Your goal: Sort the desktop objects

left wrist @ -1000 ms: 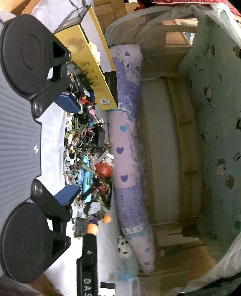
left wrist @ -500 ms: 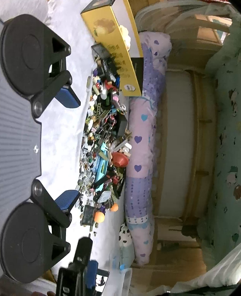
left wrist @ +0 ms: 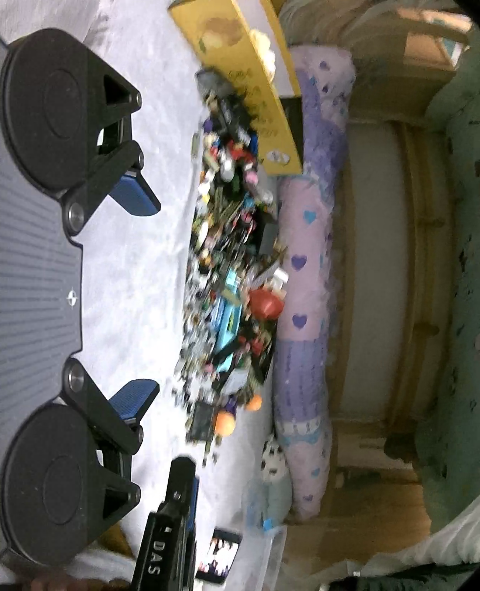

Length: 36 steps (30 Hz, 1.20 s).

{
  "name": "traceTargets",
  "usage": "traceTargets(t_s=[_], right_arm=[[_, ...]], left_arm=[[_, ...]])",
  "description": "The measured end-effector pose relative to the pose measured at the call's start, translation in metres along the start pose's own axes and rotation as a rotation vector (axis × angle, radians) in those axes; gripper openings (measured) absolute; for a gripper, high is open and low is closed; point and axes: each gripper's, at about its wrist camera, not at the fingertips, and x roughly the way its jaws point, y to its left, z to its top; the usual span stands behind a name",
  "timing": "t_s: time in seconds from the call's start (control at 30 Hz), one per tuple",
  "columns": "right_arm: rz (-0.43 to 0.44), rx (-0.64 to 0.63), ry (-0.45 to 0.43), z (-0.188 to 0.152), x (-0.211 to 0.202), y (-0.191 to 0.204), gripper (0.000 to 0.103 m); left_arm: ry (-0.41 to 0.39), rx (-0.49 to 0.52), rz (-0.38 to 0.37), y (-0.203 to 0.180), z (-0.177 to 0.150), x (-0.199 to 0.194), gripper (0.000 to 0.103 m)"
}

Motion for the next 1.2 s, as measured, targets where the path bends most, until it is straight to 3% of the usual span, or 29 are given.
traceTargets(t_s=[0.13,0.2,0.27,0.33,0.47,0.6,0.67,0.73,0.8,0.83,0.93,0.97,1.07,1.2], right_arm=[[-0.04,0.021,0.009,0.0,0.004,-0.004,0.029],[-0.066,0.033,0.018,0.001,0.006,-0.007,0.044],[-0.122,0.038,0.035,0.003,0.009,-0.009,0.088],[-0.177,0.024,0.056,0.006,0.014,-0.012,0.103],[-0.189,0.057,0.032,0.009,0.021,-0.023,0.103],[-0.064,0.055,-0.108,0.007,0.023,-0.033,0.103],[-0.036,0.005,-0.13,0.01,0.028,-0.03,0.103],[-0.048,-0.092,-0.13,0.01,0.04,-0.022,0.103],[-0.073,-0.204,-0.081,0.006,0.057,-0.015,0.103],[-0.056,-0.23,-0.051,0.005,0.065,-0.013,0.097],[-0.091,-0.28,0.04,0.001,0.09,-0.007,0.038],[-0.109,-0.29,0.058,-0.001,0.097,-0.006,0.029],[-0.104,-0.265,0.122,-0.004,0.116,-0.008,0.018],[-0.095,-0.256,0.145,-0.009,0.128,-0.01,0.017]], left_arm=[[-0.029,-0.016,0.048,0.001,0.003,-0.002,0.099],[-0.033,-0.007,0.114,0.0,0.004,-0.001,0.103],[-0.023,-0.004,0.125,0.001,0.005,0.0,0.103],[-0.012,-0.002,0.111,0.001,0.005,0.002,0.103],[-0.004,-0.011,0.068,0.001,0.002,0.004,0.103],[-0.023,-0.065,-0.019,0.008,0.0,0.003,0.103],[-0.054,-0.11,-0.067,0.013,-0.001,0.001,0.103],[-0.08,-0.126,-0.066,0.014,-0.001,-0.002,0.103],[-0.085,-0.144,-0.09,0.016,-0.002,-0.002,0.103],[-0.075,-0.154,-0.108,0.018,-0.003,0.0,0.103],[-0.028,-0.193,-0.113,0.024,-0.004,0.008,0.103],[-0.017,-0.208,-0.112,0.026,-0.004,0.01,0.103],[0.011,-0.24,-0.102,0.032,-0.006,0.017,0.103],[0.038,-0.256,-0.094,0.034,-0.007,0.024,0.103]])
